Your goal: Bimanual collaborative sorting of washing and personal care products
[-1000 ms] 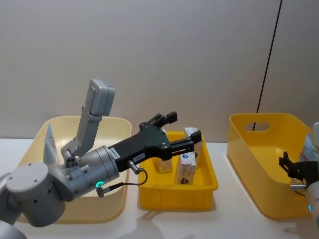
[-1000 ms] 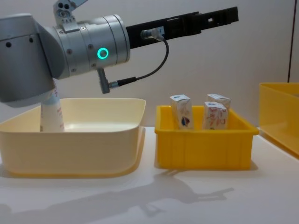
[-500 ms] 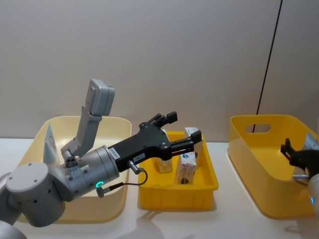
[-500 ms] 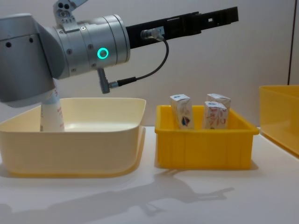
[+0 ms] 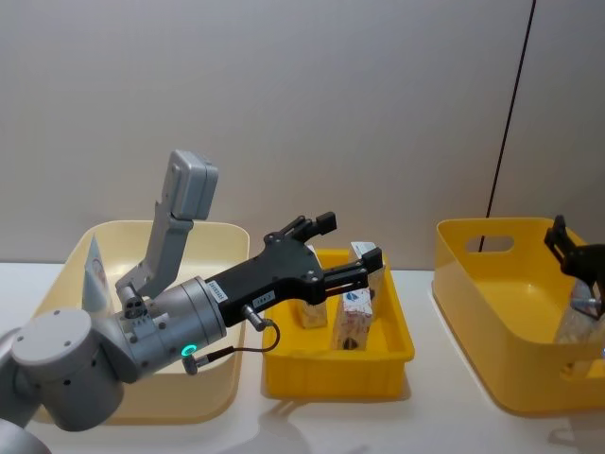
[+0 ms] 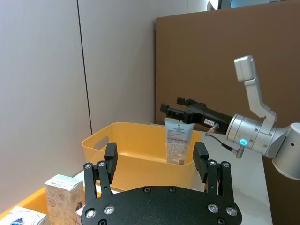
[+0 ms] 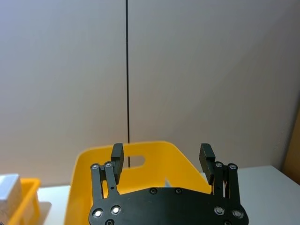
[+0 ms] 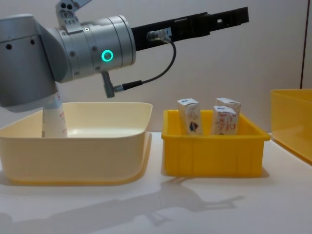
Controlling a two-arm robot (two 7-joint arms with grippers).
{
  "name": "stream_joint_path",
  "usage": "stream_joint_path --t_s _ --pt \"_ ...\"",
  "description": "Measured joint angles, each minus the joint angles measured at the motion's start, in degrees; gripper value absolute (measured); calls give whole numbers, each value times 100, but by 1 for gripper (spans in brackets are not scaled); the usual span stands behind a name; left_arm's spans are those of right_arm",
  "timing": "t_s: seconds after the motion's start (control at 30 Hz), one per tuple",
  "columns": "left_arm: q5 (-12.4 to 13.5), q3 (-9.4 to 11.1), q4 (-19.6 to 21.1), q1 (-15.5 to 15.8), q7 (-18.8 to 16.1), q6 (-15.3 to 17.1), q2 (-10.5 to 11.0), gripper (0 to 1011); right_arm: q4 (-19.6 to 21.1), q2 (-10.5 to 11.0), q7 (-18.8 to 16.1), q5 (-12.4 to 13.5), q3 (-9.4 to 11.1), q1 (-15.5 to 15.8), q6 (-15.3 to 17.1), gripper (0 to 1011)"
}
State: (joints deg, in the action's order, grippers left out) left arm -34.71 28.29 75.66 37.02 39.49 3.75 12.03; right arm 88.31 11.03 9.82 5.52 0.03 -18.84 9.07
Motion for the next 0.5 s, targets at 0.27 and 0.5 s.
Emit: stream_joint_path --t_s 0.27,0.5 --pt "38 -1 33 -44 -68 0 11 1003 48 12 -46 40 -18 52 -34 1001" --pt "252 -23 194 -260 -425 -22 105 1003 205 117 -215 173 -183 302 -119 1001"
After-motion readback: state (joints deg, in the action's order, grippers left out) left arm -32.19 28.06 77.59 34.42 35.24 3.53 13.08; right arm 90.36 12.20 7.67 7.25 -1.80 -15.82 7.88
